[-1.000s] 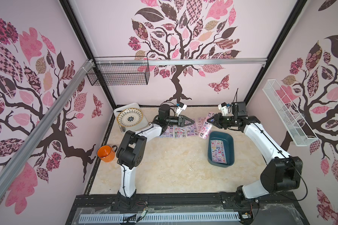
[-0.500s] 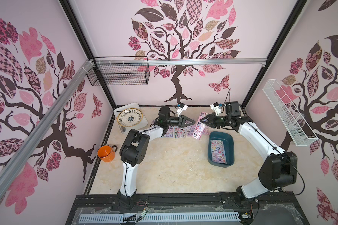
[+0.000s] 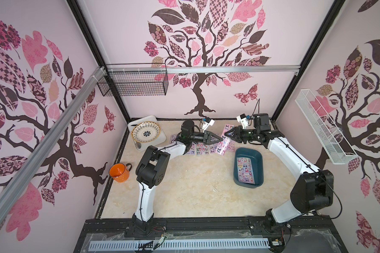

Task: Take the stickers out of the storage box
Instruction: Pick up the sticker from the storage box.

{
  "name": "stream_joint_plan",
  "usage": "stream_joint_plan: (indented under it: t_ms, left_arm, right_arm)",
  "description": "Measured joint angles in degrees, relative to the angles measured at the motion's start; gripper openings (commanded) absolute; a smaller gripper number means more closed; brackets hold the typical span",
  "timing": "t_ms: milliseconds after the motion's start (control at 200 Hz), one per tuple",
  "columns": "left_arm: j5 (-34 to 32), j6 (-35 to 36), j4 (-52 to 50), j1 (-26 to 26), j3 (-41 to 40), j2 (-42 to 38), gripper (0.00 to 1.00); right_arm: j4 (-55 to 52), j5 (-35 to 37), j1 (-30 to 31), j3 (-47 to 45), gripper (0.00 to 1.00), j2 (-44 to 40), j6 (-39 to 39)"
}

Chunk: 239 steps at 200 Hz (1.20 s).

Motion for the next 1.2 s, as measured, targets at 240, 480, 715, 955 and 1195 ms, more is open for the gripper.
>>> stream_joint_plan:
  t_ms: [240, 480, 715, 955, 1195]
  left_arm:
    - [0.00, 0.28, -0.46, -0.04, 0.15, 0.00, 0.12]
    - [-0.04, 0.33, -0.87, -0.04, 0.20, 0.00, 0.00]
    - [-0.37, 0.46, -0.83, -0.02, 0.20, 0.00, 0.00]
    - [-1.55, 0.42, 0.33, 1.42, -1.09, -0.07, 0.00]
    - [-2.80, -2.36, 4.39, 5.03, -4.83, -1.25, 0.00]
  right_arm:
    - [0.98, 0.00, 0.00, 0.00, 0.30, 0.46, 0.76]
    - [1.62, 0.63, 0.00, -0.02, 0.35, 0.46, 0.98]
    - [4.26, 2.75, 0.00, -1.75, 0.54, 0.35, 2.45]
    - [8.24, 5.27, 0.00, -4.46, 0.64, -0.76, 4.61]
    - [18.51, 5.79, 0.00, -9.94, 0.79, -2.95, 10.56]
